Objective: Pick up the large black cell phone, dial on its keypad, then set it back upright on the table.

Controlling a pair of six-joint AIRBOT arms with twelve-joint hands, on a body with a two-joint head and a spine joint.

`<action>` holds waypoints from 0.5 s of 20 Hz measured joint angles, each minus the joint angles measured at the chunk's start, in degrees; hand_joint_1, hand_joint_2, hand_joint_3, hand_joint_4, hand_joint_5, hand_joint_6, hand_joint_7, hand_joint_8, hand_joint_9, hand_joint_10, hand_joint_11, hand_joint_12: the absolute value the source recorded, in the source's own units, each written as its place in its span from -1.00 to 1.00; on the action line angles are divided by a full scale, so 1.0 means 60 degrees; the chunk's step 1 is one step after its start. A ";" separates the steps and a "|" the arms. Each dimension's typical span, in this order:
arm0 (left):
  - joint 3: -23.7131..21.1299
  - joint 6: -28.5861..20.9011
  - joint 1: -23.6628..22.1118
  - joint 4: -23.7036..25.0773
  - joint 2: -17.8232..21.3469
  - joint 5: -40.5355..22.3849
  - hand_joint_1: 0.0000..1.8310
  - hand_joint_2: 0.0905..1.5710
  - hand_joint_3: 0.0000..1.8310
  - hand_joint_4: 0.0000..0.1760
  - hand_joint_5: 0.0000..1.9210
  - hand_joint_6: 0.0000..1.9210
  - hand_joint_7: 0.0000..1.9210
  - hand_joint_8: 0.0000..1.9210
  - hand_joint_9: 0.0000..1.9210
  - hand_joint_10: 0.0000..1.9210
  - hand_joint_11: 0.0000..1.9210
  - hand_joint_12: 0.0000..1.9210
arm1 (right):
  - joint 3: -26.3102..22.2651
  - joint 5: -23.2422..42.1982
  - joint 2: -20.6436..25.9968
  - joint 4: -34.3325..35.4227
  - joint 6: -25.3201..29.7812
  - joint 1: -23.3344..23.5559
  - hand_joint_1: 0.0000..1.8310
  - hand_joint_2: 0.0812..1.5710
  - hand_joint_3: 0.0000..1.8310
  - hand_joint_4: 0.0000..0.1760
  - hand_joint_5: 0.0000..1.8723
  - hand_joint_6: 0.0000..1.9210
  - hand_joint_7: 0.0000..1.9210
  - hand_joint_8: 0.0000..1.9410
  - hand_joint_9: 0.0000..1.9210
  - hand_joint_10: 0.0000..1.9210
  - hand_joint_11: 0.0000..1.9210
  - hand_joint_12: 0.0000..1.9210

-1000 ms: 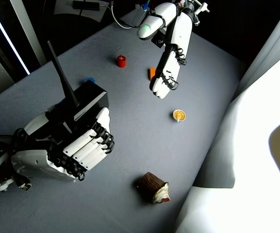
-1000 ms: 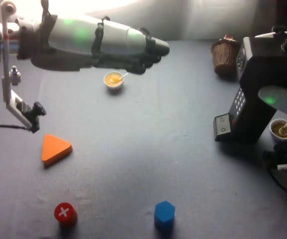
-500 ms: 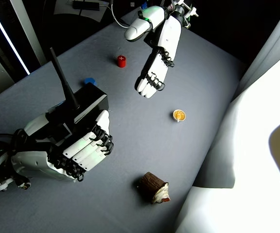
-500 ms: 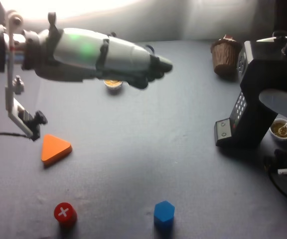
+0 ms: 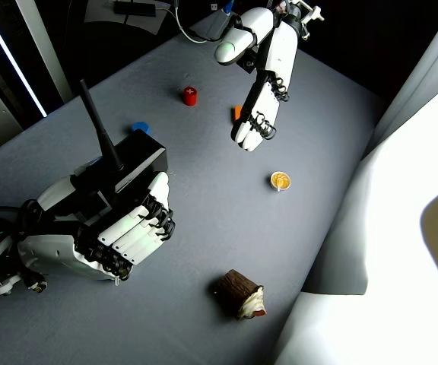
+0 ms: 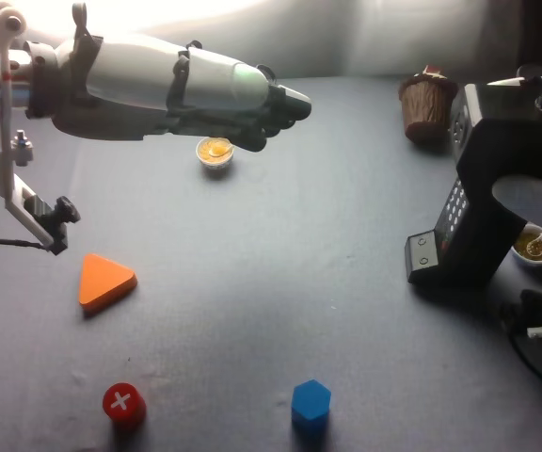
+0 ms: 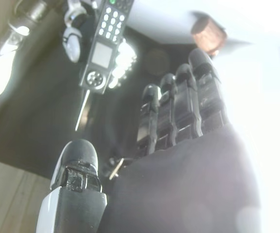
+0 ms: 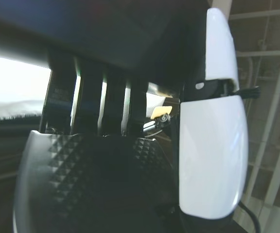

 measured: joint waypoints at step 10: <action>-0.0222 -0.0004 0.0000 0.0000 0.0062 -0.0029 -1.00 0.58 -1.00 -0.73 -0.83 -1.00 -0.87 -1.00 -0.90 -1.00 -1.00 -0.63 | 0.0004 0.0175 0.0087 -0.0058 0.0171 -0.0328 0.63 0.37 -1.00 -1.00 0.07 -0.26 -0.05 0.05 -0.12 0.27 -0.02 0.52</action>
